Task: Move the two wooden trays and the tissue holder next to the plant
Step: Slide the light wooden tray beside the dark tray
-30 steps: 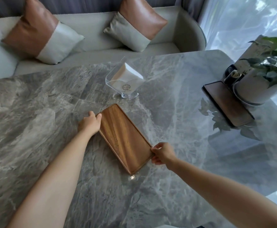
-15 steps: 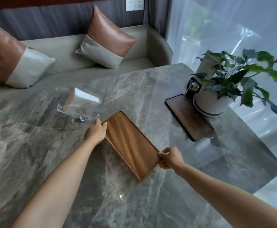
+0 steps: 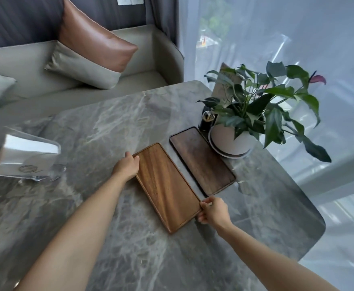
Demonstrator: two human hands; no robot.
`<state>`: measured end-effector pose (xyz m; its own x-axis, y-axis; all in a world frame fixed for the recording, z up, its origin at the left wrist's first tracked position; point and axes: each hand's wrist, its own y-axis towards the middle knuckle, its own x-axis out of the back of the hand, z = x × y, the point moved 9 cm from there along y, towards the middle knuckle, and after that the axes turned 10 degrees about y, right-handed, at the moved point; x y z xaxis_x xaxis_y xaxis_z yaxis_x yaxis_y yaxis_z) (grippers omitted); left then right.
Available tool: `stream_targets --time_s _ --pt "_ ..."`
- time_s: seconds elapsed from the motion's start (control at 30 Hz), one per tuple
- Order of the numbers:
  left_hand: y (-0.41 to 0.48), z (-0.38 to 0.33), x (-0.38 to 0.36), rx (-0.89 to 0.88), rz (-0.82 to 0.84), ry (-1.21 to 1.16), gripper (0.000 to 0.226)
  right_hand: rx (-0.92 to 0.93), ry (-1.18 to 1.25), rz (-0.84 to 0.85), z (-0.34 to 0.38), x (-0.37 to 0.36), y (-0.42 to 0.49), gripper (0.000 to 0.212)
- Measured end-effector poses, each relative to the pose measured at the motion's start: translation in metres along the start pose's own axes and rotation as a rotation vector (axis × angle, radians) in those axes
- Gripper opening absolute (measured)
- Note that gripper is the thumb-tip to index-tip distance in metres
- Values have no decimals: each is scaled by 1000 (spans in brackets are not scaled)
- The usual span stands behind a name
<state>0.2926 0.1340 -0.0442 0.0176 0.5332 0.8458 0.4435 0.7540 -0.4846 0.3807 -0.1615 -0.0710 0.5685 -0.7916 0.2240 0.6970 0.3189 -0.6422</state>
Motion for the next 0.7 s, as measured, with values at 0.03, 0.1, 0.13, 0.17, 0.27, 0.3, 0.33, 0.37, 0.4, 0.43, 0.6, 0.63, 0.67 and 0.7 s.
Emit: stream_targets --time_s 0.03,0.1,0.13,0.17,0.27,0.3,0.33,0.37,0.4,0.43,0.6,0.63,0.67,0.7 --pt "4 -4 -1 -2 0 4 48 -1 10 -3 -1 0 3 21" --pt "13 -13 -4 -3 3 16 48 3 25 -7 -2 1 10 16" --pt "18 -16 -5 -2 5 24 49 7 30 -4 -2 1 13 14" --pt "22 -19 -6 -1 6 33 50 10 35 -1 -2 0 16 13" --pt "30 -28 -7 -8 3 55 49 26 32 4 -2 -2 20 12" --pt "32 -31 -7 -11 1 62 48 32 26 1 -2 -1 22 12" --pt "33 -33 -7 -15 0 67 48 36 20 -3 -2 -1 23 11" --pt "34 -36 -8 -19 0 71 47 39 13 -5 -2 -1 24 11" --pt "36 -38 -8 -22 2 73 47 41 3 -6 -2 -1 24 10" --pt "37 -39 -9 -24 4 77 48 44 -9 -7 -2 -1 24 10" --pt "39 -38 -13 -28 4 112 49 85 -22 -23 5 0 20 9" --pt "38 -38 -14 -35 0 120 49 98 -16 -31 8 1 20 9" --pt "37 -38 -14 -42 -4 126 49 107 -12 -43 10 3 20 9" --pt "36 -39 -14 -50 -8 131 49 110 -12 -55 12 5 20 8"
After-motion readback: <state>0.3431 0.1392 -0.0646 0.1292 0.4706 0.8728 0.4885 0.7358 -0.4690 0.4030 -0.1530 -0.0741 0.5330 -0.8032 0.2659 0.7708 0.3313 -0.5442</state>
